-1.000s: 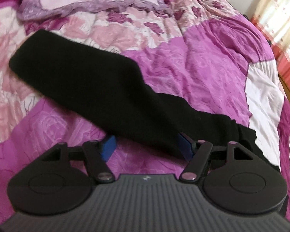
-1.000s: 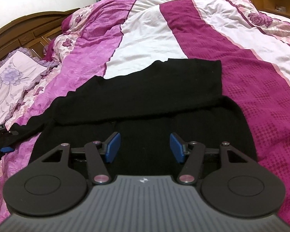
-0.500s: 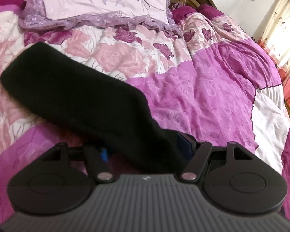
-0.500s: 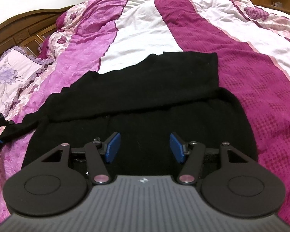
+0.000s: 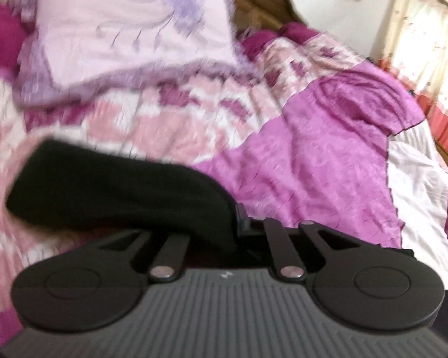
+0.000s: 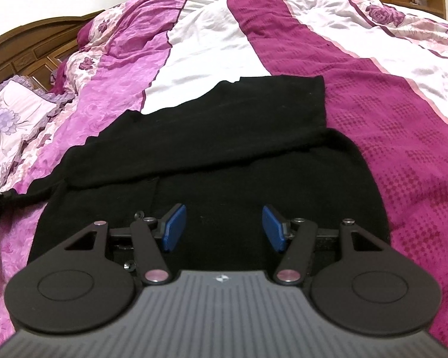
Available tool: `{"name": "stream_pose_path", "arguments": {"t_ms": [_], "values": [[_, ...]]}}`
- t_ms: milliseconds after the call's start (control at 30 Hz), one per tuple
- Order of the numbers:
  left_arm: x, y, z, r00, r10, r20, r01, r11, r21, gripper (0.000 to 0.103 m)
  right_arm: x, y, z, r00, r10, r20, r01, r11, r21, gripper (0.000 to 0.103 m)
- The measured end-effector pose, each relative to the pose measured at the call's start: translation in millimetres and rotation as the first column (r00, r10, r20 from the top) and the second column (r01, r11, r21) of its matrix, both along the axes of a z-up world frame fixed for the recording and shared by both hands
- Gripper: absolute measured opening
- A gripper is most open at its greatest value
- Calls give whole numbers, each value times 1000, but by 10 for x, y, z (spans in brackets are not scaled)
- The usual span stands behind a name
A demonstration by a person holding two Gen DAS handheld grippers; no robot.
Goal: Fold small clothes
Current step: 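Grasp the remaining black sleeve with the left gripper and fold it across the body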
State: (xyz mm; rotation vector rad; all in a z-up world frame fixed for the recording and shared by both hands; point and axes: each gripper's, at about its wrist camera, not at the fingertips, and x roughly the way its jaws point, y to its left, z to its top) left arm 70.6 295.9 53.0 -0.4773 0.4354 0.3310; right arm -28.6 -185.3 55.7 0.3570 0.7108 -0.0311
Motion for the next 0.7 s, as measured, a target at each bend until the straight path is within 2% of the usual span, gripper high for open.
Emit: {"name": "stream_pose_path", "arguments": {"t_ms": [200,300,500,700], "values": [[-136,-275,344,990,-85,116,73,992,102,7,-12,24,-4,1000,5,5,-5,1000,2,64],[-170,-426,500,979,-122,165,106,989,104,6,-29,26,-2,1000,4,10,-4,1000,4,64],[-246,-802,816,943,-196,267,174,979,106,6,-72,-27,17,1000,-13,18,12,1000,12,64],[-206,-1346,1022,897,-316,309,279,947,158,6,-111,-64,18,999,-23,22,23,1000,22,64]]}}
